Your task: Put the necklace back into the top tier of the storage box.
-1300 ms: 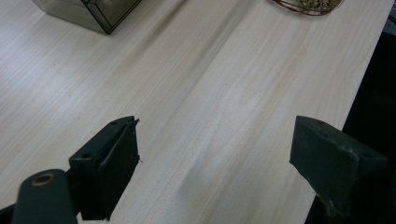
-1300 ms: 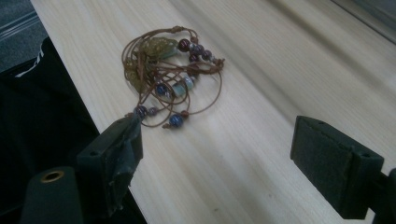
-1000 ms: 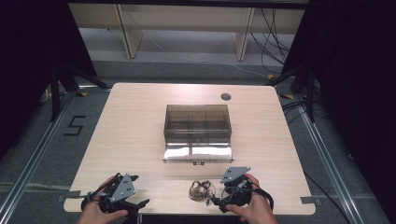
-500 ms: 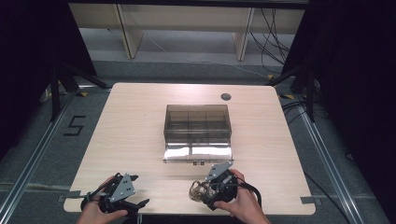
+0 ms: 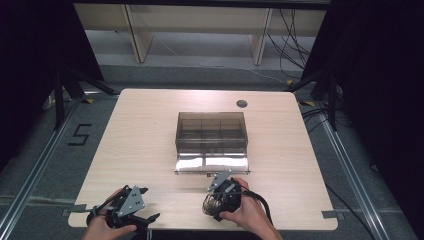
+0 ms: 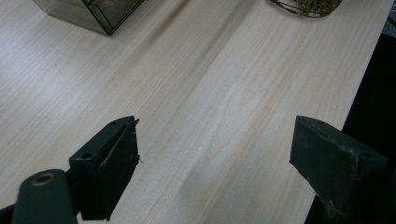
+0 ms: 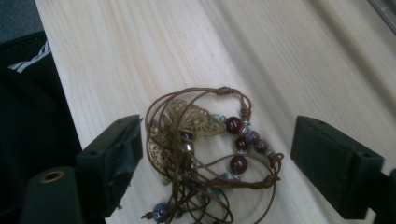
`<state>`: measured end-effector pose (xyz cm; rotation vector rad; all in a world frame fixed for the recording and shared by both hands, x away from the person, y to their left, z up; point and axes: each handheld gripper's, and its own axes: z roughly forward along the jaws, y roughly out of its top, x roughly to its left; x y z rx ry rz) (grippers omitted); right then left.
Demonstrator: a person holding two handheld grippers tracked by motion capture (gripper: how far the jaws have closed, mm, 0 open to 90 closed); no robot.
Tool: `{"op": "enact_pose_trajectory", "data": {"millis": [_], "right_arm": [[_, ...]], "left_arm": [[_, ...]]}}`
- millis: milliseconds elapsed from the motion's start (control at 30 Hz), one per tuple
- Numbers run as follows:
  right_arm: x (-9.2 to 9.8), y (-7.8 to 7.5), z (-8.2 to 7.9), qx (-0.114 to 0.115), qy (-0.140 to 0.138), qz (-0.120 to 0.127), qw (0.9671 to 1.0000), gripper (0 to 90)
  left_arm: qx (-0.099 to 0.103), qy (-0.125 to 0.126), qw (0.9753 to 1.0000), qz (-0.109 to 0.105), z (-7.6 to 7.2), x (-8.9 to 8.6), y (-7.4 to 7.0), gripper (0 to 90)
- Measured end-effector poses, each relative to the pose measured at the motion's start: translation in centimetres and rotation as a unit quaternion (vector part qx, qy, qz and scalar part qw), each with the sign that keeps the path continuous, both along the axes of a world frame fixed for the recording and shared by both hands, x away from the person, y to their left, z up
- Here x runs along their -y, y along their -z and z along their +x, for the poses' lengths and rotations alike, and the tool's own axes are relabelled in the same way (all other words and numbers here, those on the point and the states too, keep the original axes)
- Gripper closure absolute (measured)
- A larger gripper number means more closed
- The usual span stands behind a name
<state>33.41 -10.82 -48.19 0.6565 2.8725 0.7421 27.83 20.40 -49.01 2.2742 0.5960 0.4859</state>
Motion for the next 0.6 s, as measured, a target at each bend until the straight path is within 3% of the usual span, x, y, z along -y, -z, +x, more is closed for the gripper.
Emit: {"op": "enact_pose_trajectory", "data": {"millis": [433, 600], "right_arm": [[-1.1, 0.8, 0.6, -0.022, -0.02, -0.029, 0.9991, 24.6], [-1.2, 1.0, 0.7, -0.024, -0.03, -0.035, 0.9986, 30.5]], "left_arm": [[-0.002, 0.0, 1.0, 0.004, 0.0, 0.0, -0.1, 15.1], [0.0, 0.001, 1.0, 0.0, 0.0, 0.0, 0.0, 15.1]]}}
